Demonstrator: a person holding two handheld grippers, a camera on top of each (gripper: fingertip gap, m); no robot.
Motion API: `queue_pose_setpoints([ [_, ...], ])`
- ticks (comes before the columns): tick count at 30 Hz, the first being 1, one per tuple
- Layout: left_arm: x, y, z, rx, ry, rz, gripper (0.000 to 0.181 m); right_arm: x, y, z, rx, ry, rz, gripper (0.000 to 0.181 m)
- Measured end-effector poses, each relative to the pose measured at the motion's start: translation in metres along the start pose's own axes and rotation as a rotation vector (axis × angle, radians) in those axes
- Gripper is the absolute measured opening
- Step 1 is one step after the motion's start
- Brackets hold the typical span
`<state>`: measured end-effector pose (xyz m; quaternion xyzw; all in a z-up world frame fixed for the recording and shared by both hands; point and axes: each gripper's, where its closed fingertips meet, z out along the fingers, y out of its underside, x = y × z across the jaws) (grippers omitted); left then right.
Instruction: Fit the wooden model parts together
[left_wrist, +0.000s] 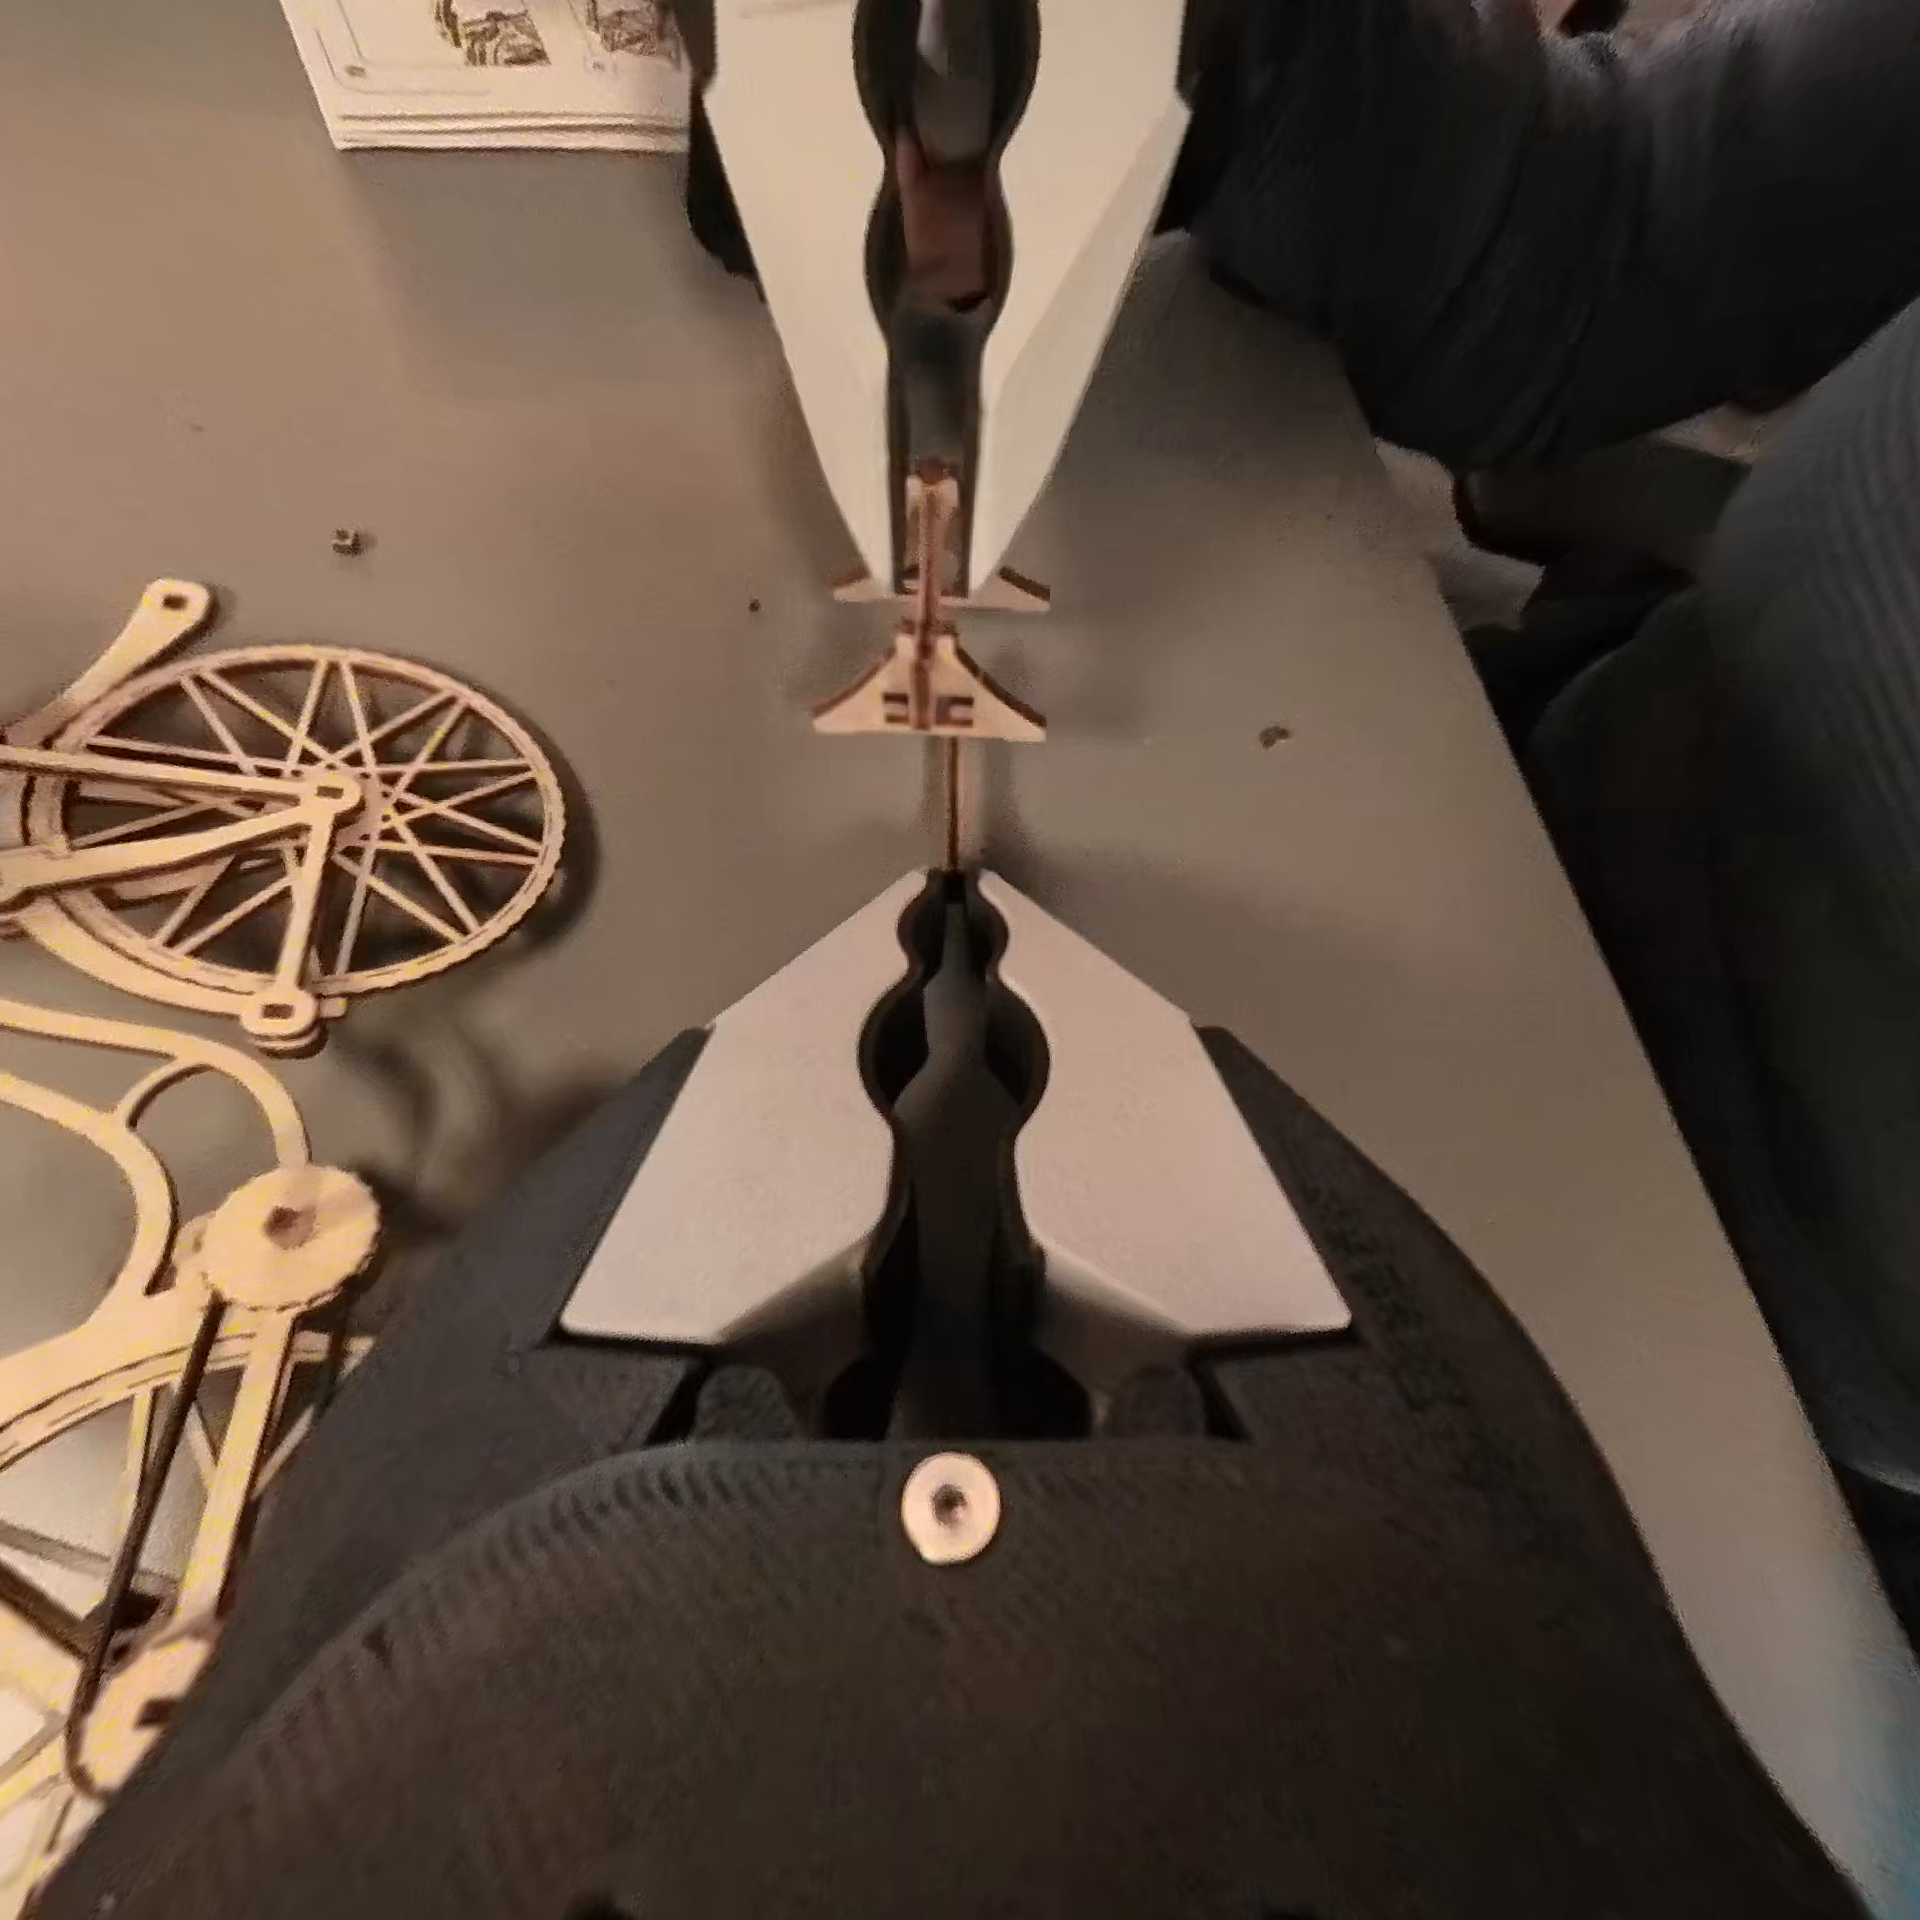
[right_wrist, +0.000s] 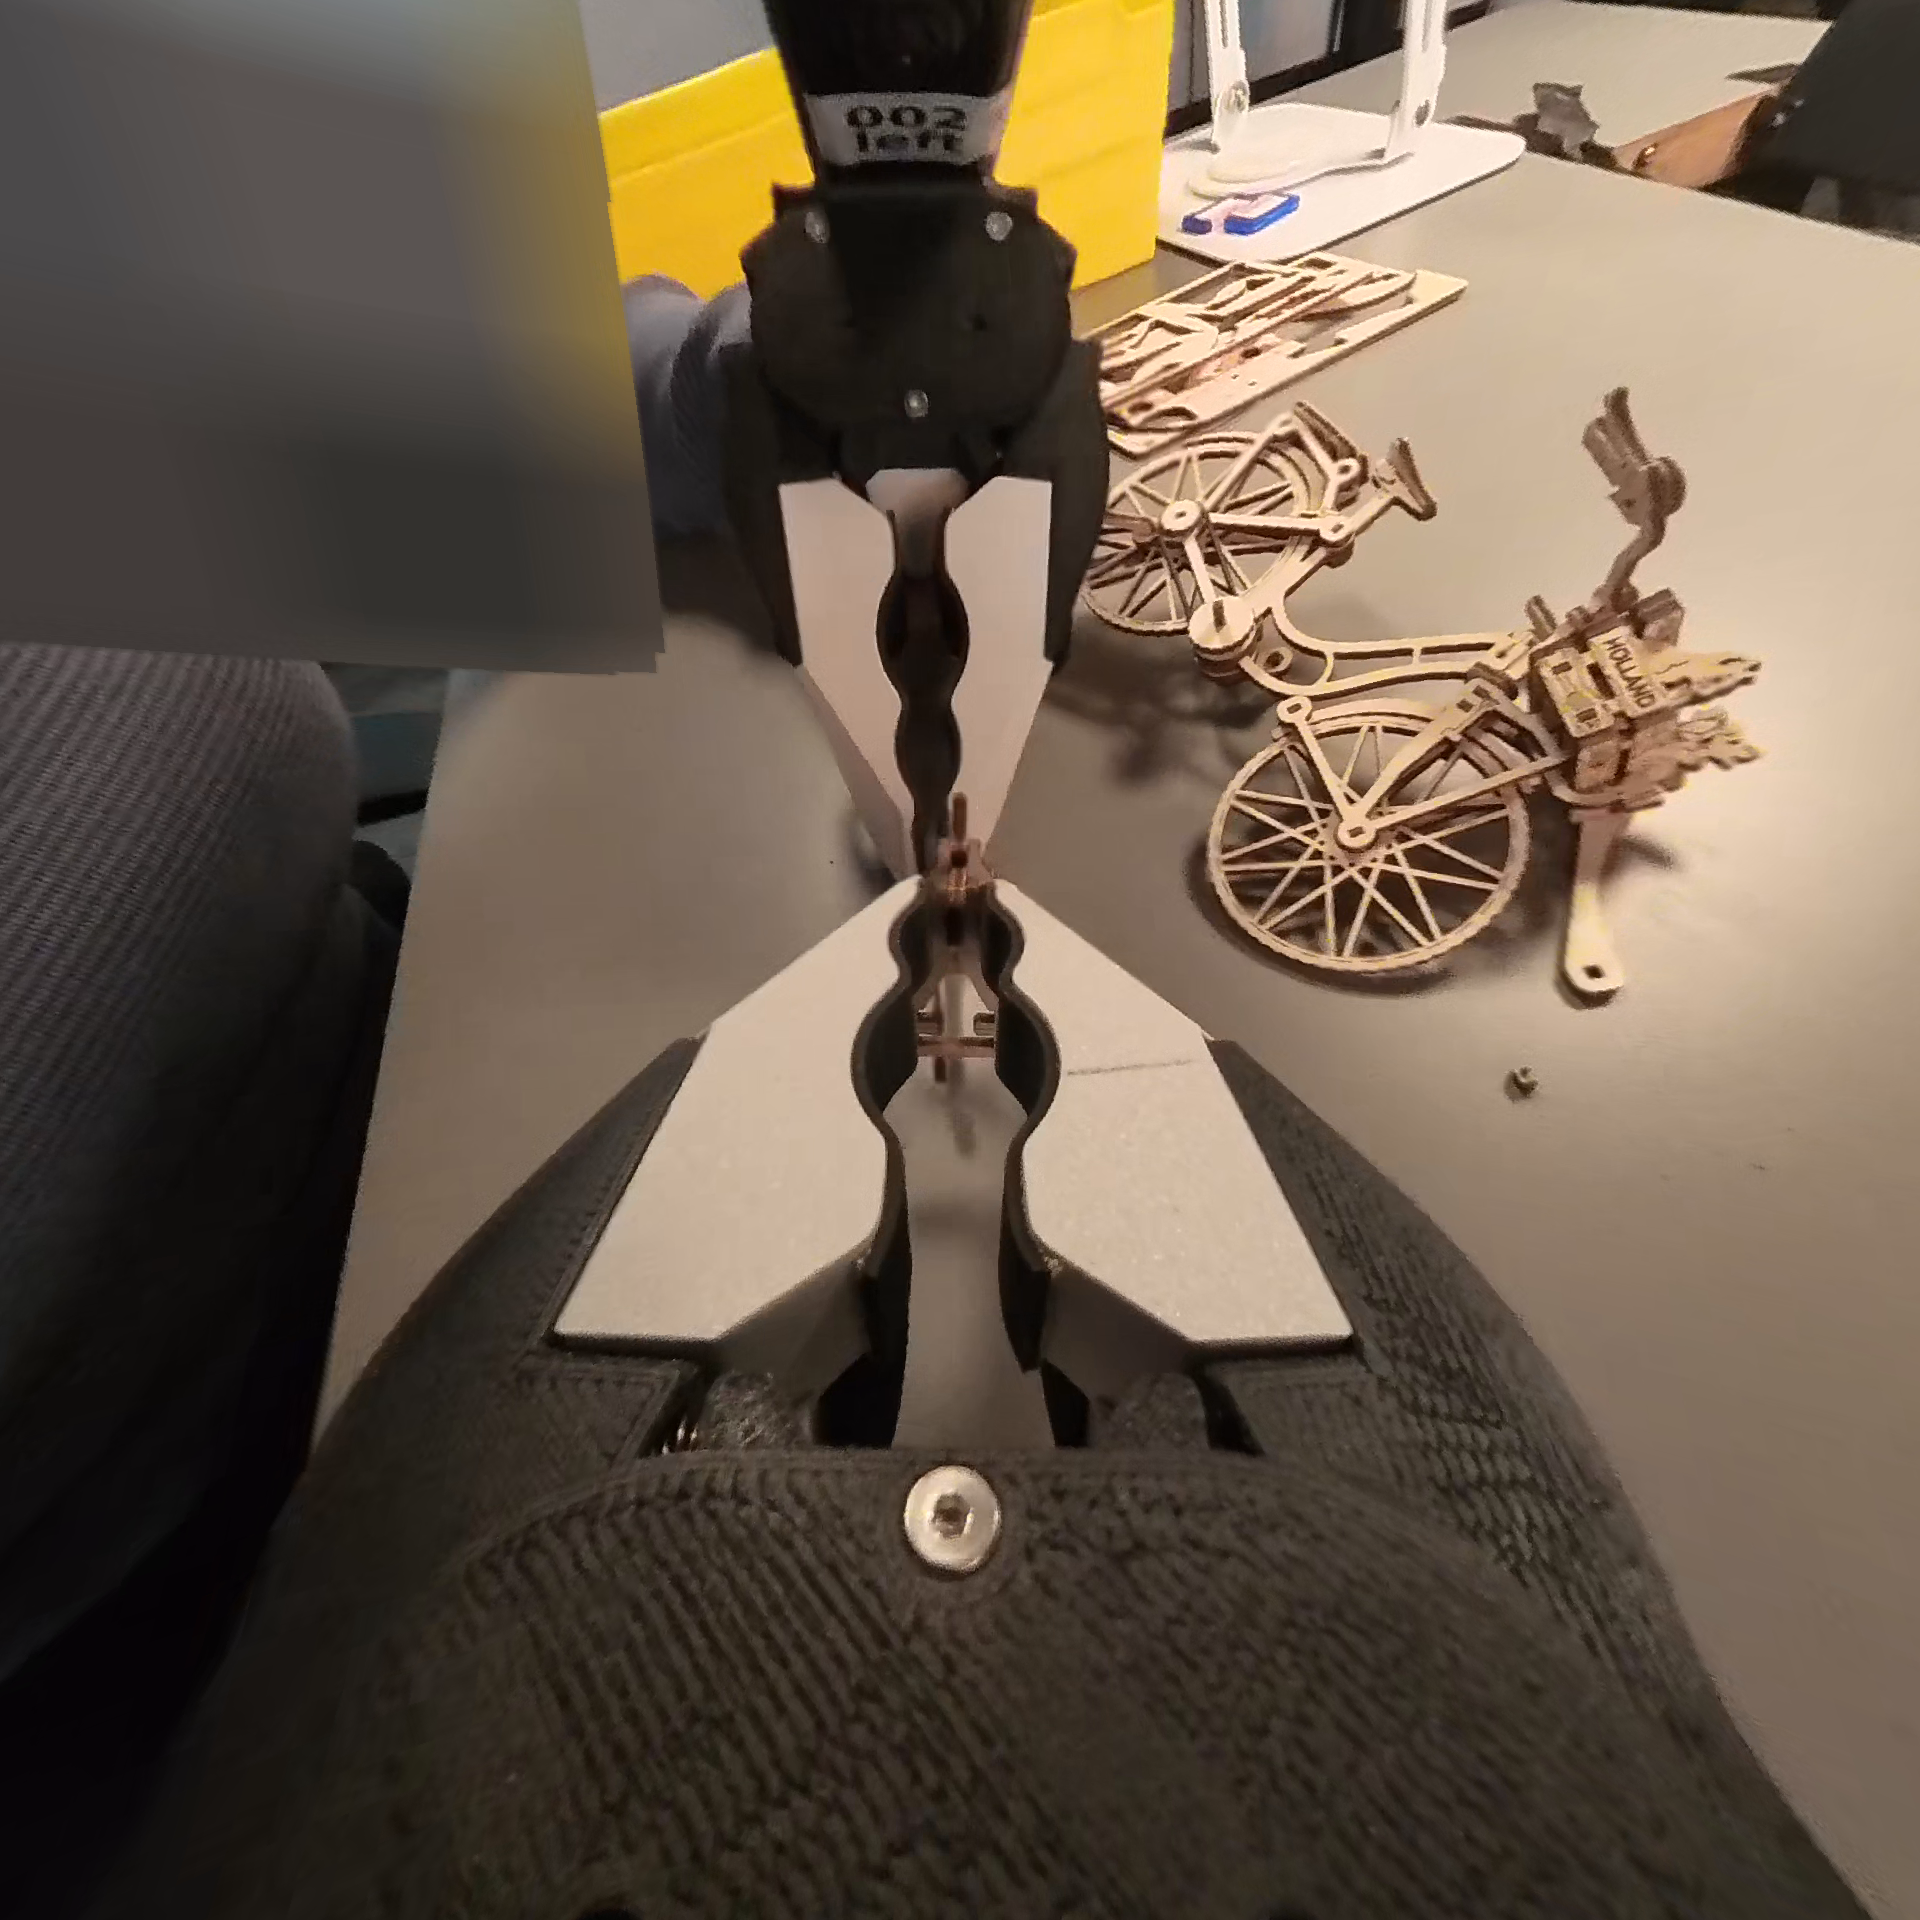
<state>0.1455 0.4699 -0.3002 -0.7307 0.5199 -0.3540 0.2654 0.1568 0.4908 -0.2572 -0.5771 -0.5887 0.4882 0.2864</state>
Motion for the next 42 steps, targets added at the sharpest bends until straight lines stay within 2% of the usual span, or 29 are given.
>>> queue_pose_setpoints([
  [8, 0.005, -0.015, -0.007, 0.122, 0.030, -0.023, 0.002, -0.007, -0.010, -0.001, 0.097, -0.103, 0.125, 0.006],
  [16, 0.006, -0.013, -0.012, 0.147, 0.032, -0.034, 0.002, -0.005, -0.016, -0.004, 0.151, -0.105, 0.142, 0.006],
  [22, -0.002, -0.012, -0.030, 0.171, -0.013, -0.028, 0.002, 0.002, -0.023, -0.020, 0.226, -0.076, 0.154, 0.005],
  [29, -0.009, -0.018, -0.053, 0.224, -0.009, -0.025, 0.002, 0.004, -0.024, -0.024, 0.234, -0.046, 0.135, 0.006],
  [42, -0.002, -0.017, -0.049, 0.207, 0.023, -0.018, 0.002, -0.001, -0.021, -0.015, 0.205, -0.064, 0.126, 0.006],
])
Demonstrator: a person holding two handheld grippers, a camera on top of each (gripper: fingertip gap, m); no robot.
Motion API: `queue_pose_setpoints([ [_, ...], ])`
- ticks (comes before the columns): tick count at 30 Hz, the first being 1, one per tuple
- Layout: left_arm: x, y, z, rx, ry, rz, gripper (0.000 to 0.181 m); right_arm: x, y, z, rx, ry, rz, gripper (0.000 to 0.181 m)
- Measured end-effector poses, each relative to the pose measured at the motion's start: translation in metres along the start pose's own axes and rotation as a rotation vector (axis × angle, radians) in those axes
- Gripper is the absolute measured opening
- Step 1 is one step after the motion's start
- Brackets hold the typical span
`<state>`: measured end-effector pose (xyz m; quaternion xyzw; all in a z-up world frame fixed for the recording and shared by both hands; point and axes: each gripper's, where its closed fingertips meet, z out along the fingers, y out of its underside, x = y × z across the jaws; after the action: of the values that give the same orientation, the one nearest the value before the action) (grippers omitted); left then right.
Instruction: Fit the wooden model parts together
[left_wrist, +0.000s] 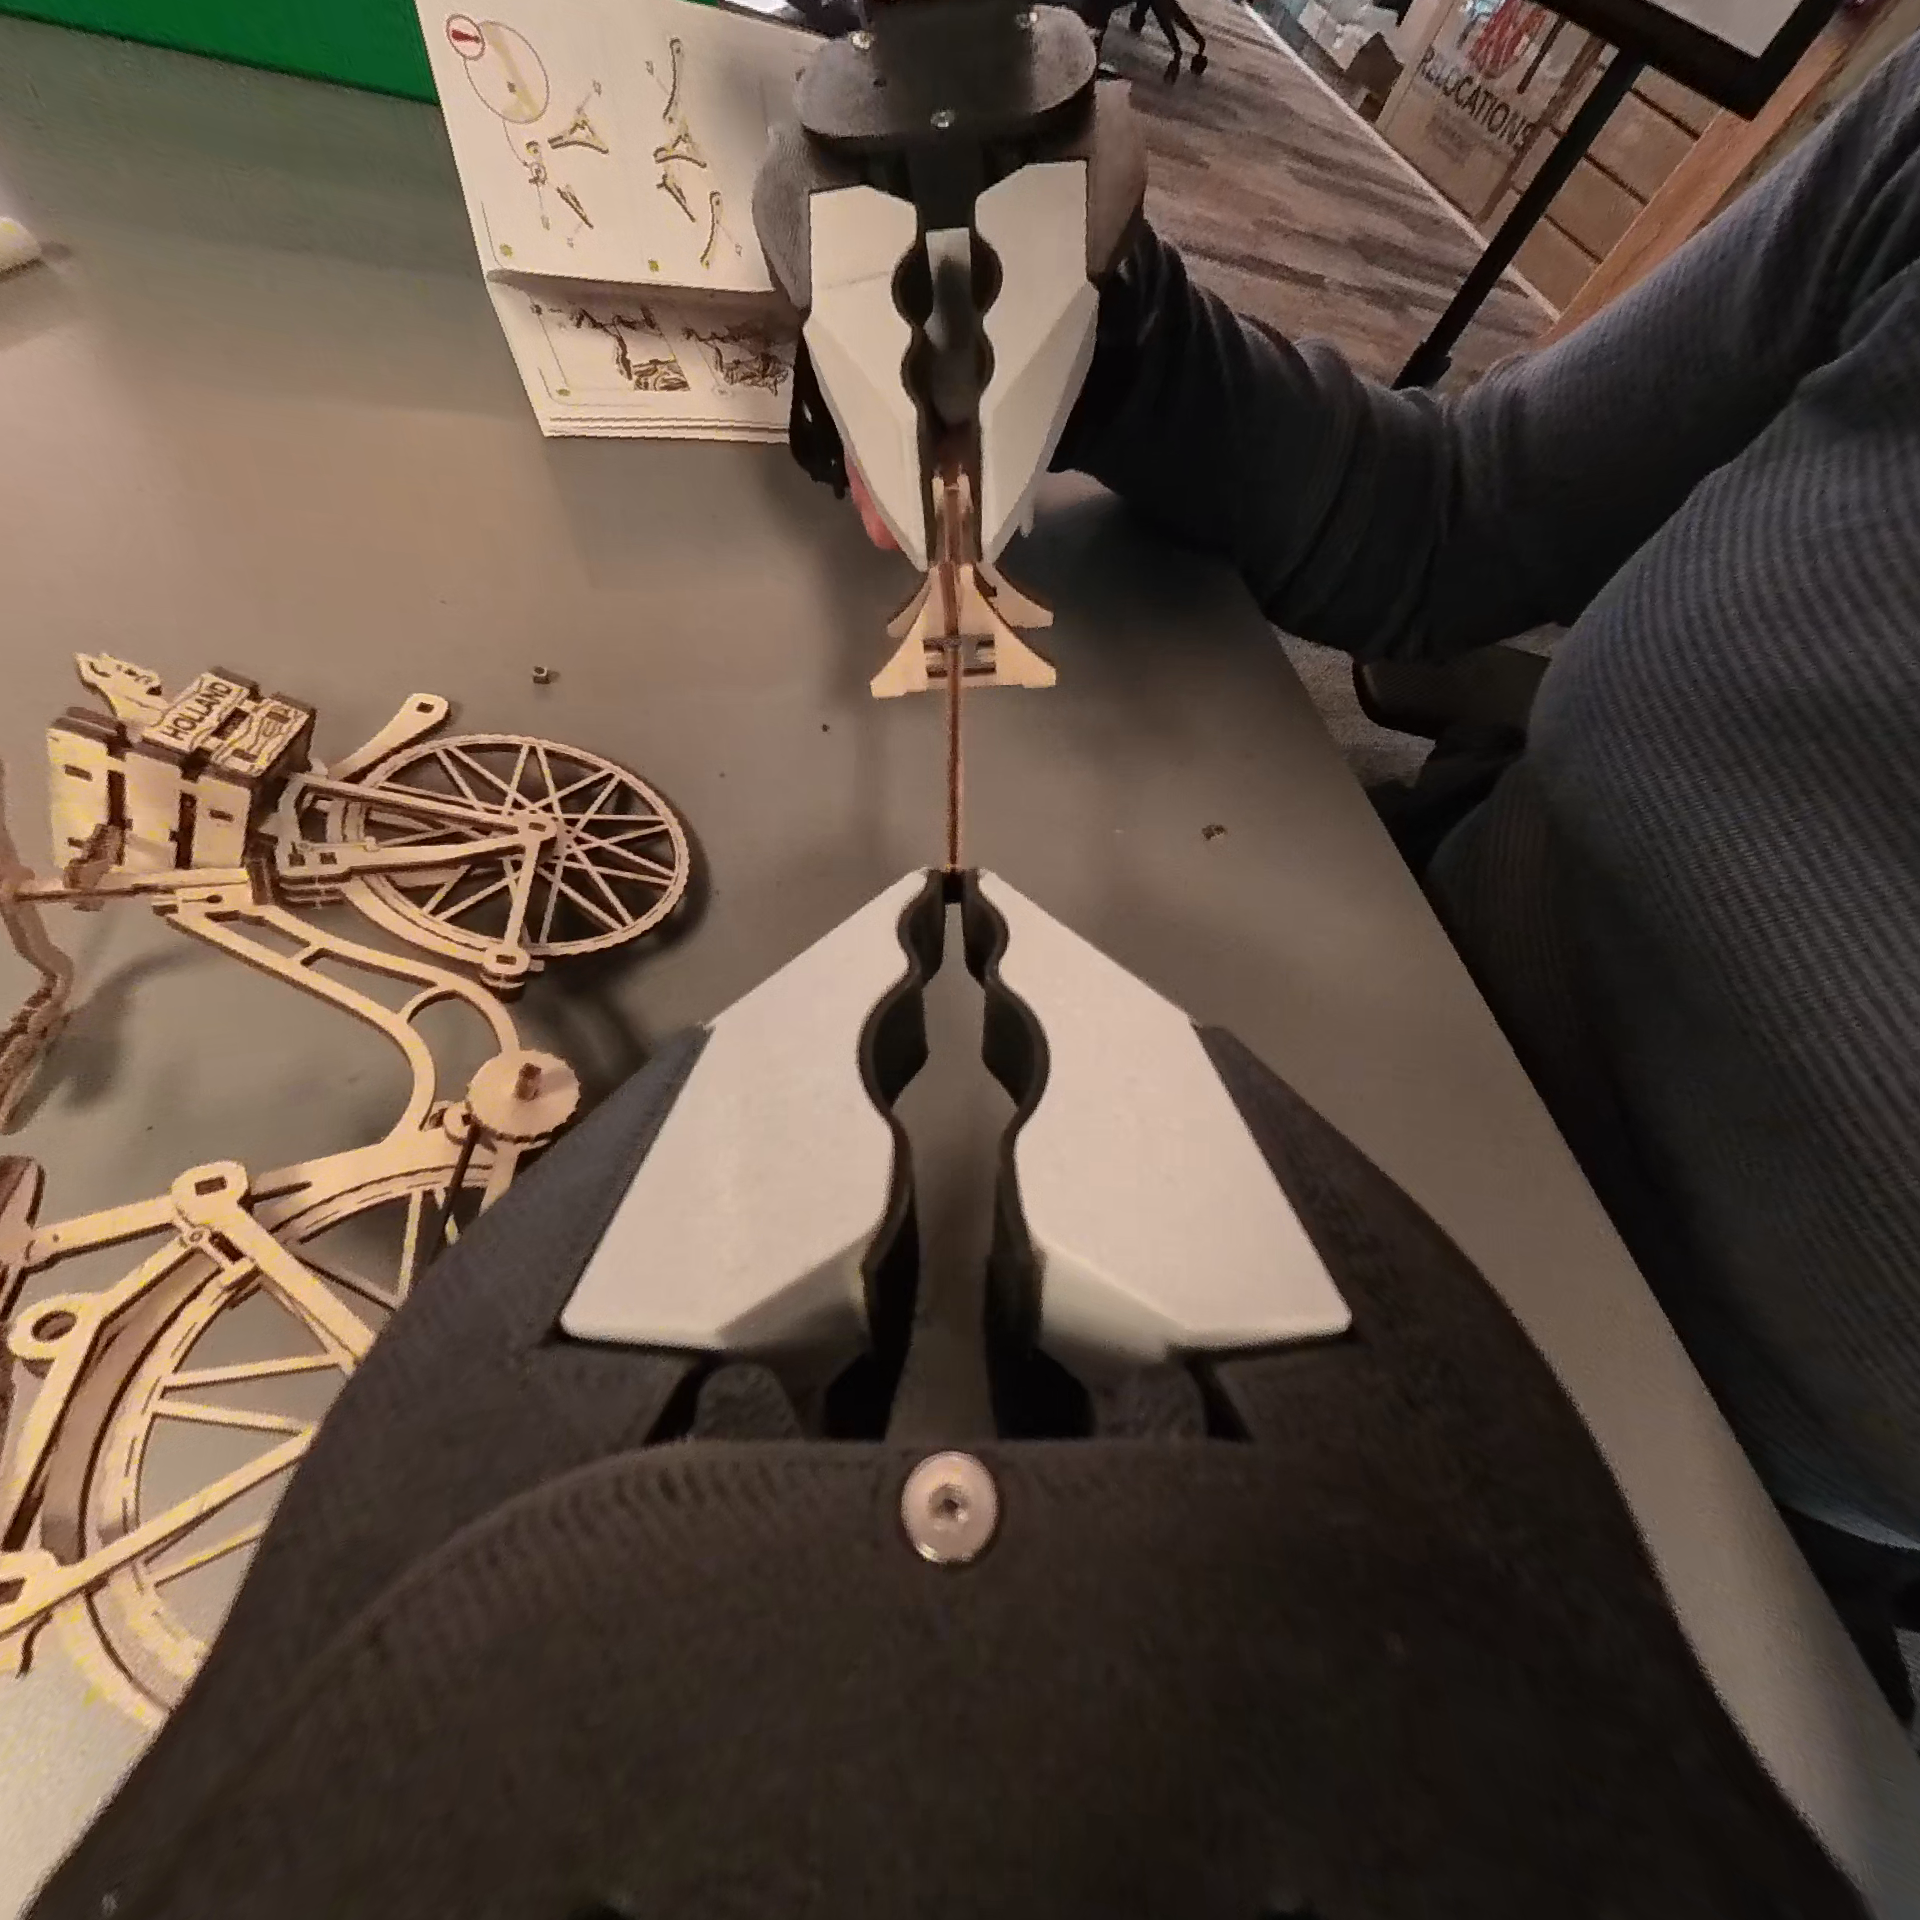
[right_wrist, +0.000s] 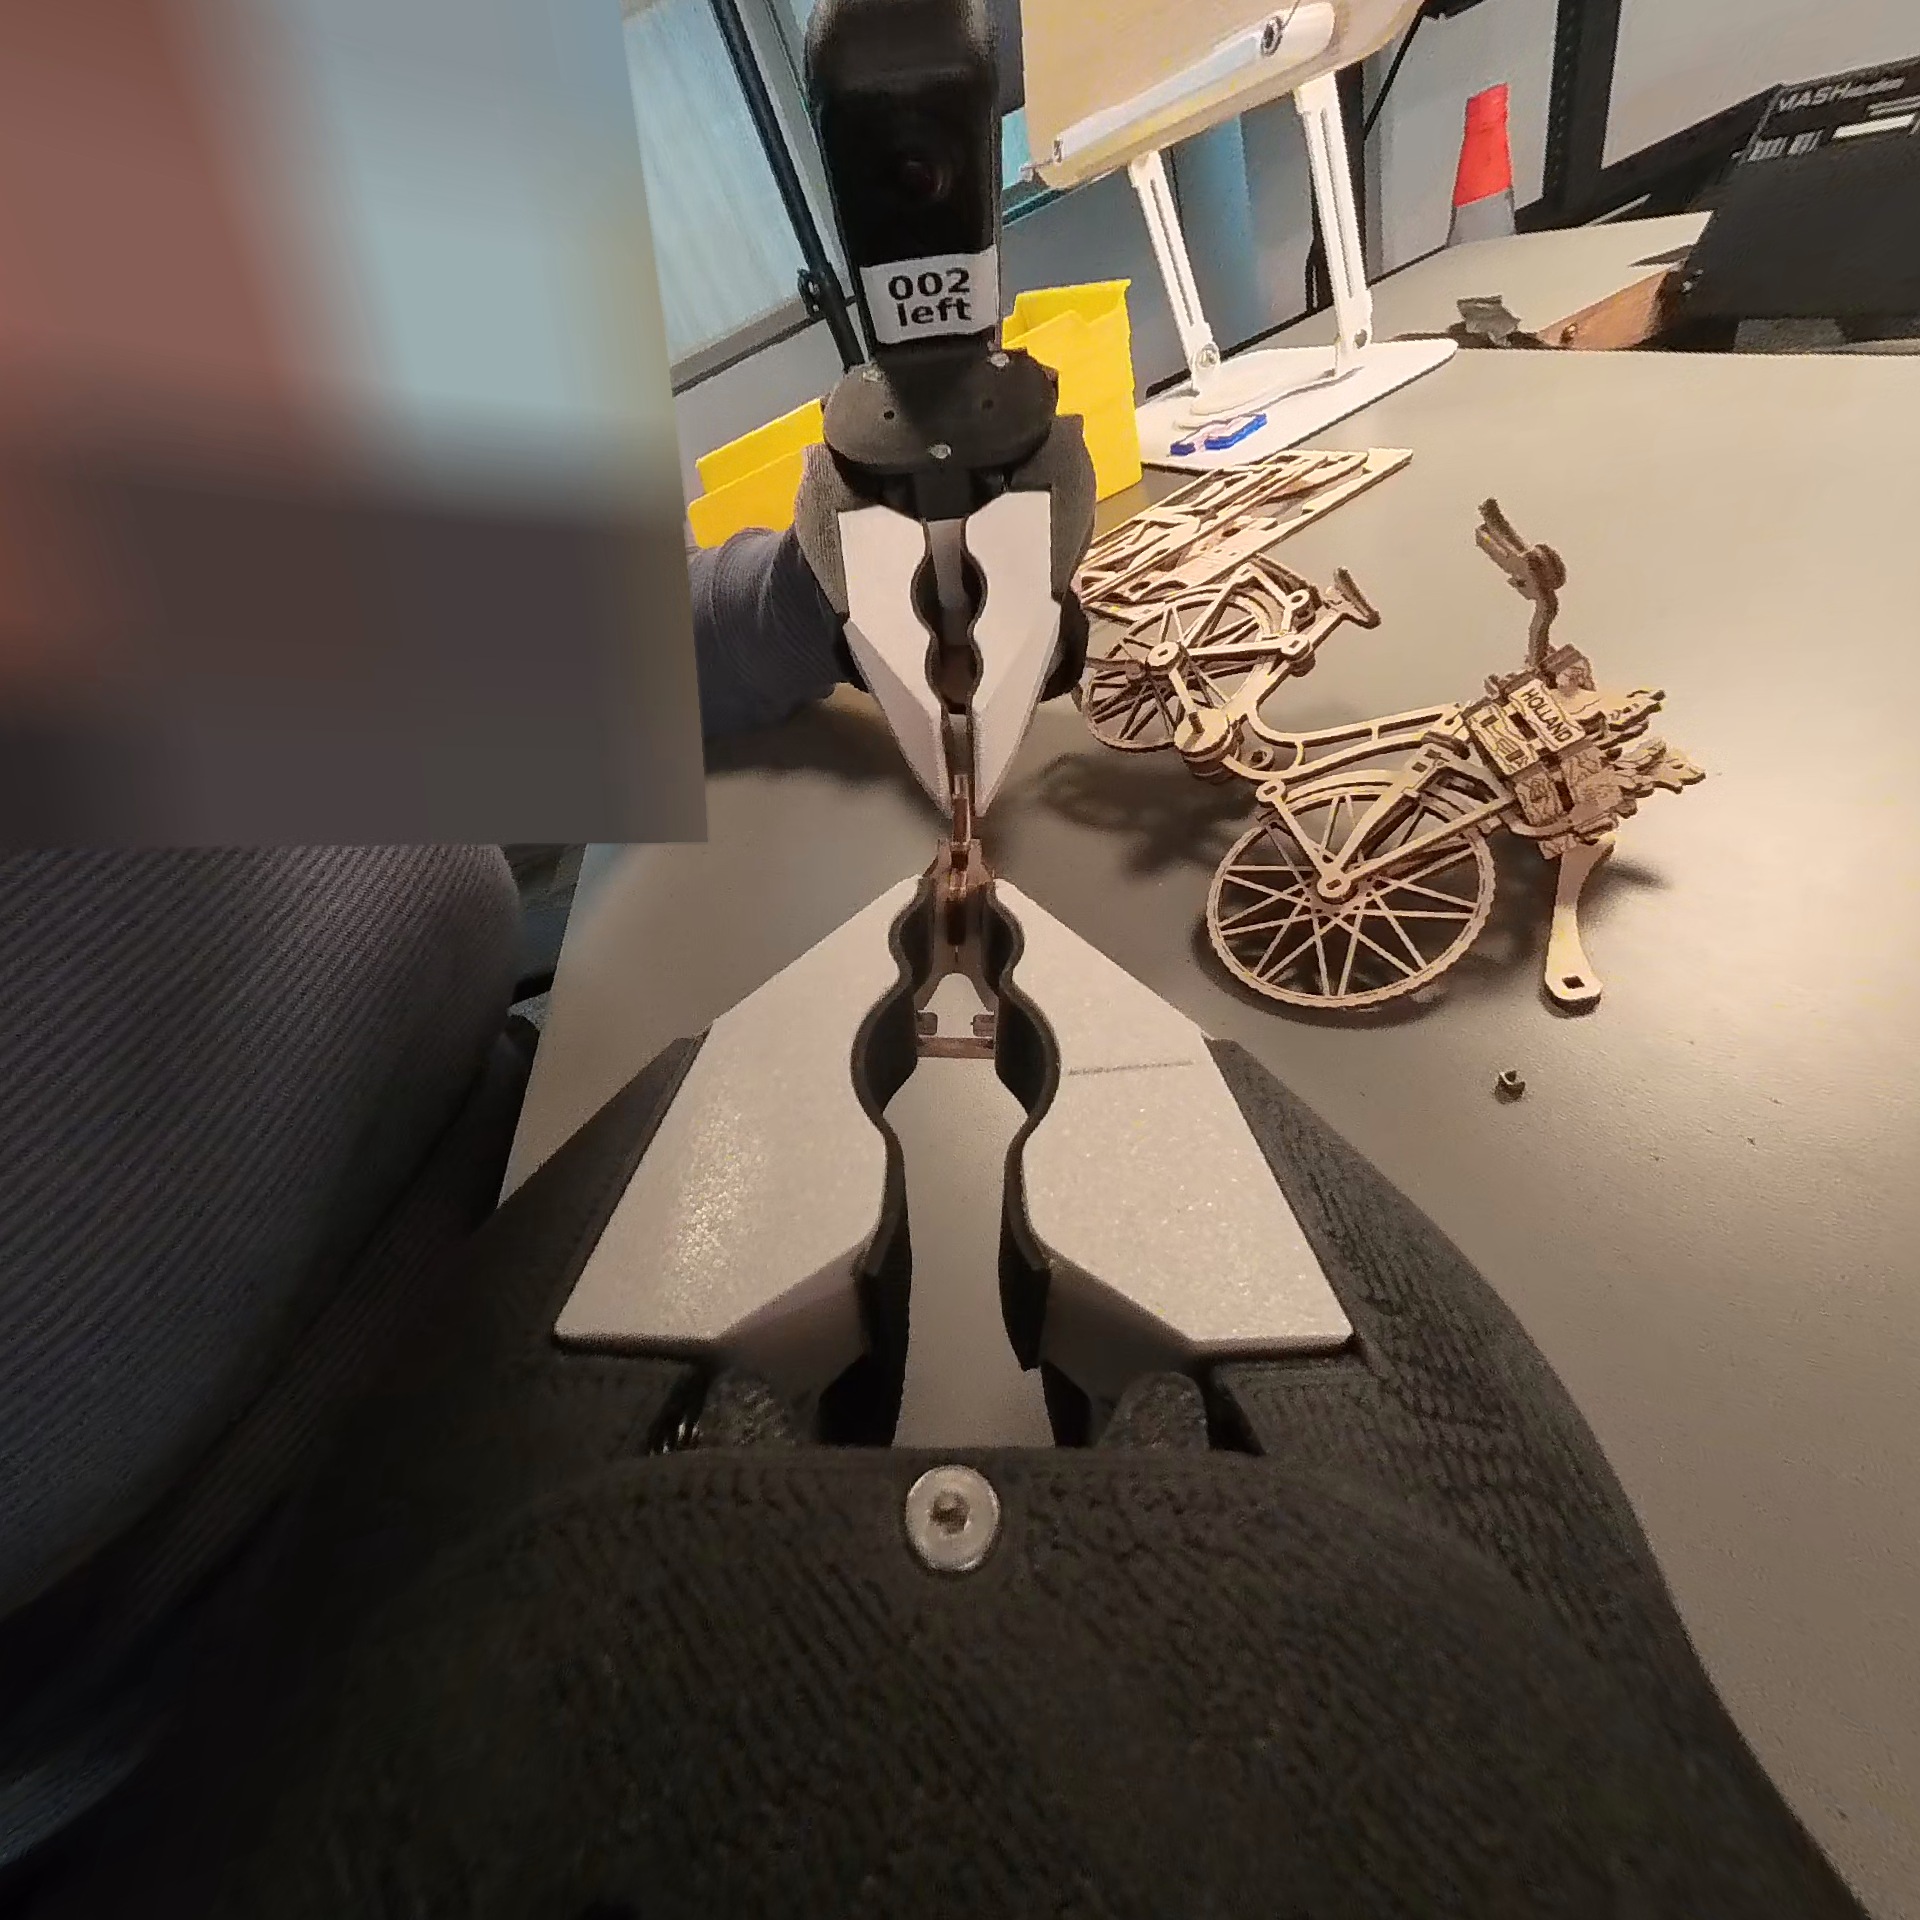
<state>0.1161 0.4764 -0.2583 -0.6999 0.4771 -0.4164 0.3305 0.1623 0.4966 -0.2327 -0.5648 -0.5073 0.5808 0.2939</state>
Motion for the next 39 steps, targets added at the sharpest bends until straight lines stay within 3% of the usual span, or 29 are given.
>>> queue_pose_setpoints([
  [39, -0.0019, 0.0100, 0.0104, -0.053, -0.011, 0.003, 0.002, 0.0030, 0.0079, 0.0042, -0.051, 0.021, -0.015, 0.005],
])
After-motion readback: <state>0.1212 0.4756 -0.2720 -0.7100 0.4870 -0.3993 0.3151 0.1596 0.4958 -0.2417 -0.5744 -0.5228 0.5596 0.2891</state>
